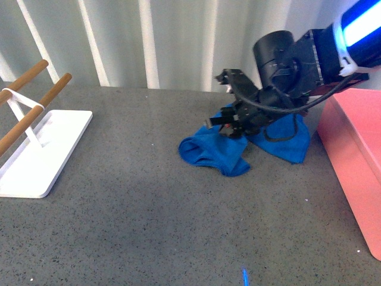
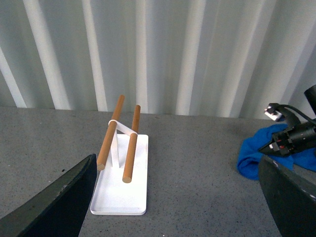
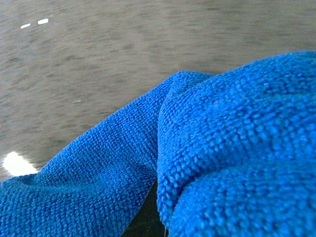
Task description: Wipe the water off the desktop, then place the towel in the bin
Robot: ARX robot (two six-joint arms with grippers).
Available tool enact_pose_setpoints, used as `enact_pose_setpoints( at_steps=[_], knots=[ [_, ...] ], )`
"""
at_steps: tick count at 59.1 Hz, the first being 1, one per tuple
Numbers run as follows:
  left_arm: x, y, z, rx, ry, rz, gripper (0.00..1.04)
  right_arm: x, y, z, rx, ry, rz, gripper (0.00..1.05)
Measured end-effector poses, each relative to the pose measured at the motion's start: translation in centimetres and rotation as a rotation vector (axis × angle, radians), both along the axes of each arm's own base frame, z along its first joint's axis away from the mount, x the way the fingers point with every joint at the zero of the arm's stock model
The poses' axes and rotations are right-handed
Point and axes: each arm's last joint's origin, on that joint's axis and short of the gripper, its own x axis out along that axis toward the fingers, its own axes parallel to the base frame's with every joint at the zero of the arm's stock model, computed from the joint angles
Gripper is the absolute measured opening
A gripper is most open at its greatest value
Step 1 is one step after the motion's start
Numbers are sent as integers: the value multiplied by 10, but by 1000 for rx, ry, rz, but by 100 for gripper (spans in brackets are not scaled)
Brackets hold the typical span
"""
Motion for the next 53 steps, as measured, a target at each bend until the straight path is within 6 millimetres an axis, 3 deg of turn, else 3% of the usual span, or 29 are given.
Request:
enact_pose_setpoints(
  at_steps=[10, 19, 25, 35, 53],
  knots=[
    [0, 0, 0, 0, 0, 0, 98, -43, 44, -1, -12, 45, 208, 5],
    [0, 0, 0, 0, 0, 0, 98, -83, 53, 0, -63, 85, 330, 5],
    [0, 0, 0, 0, 0, 0, 98, -102, 40, 3, -103, 90, 360, 5],
    [0, 0, 0, 0, 0, 0, 98, -120, 2, 14, -134, 88, 335, 5],
    [0, 0, 0, 0, 0, 0, 98, -132, -44, 40, -148, 47, 294, 5]
  ],
)
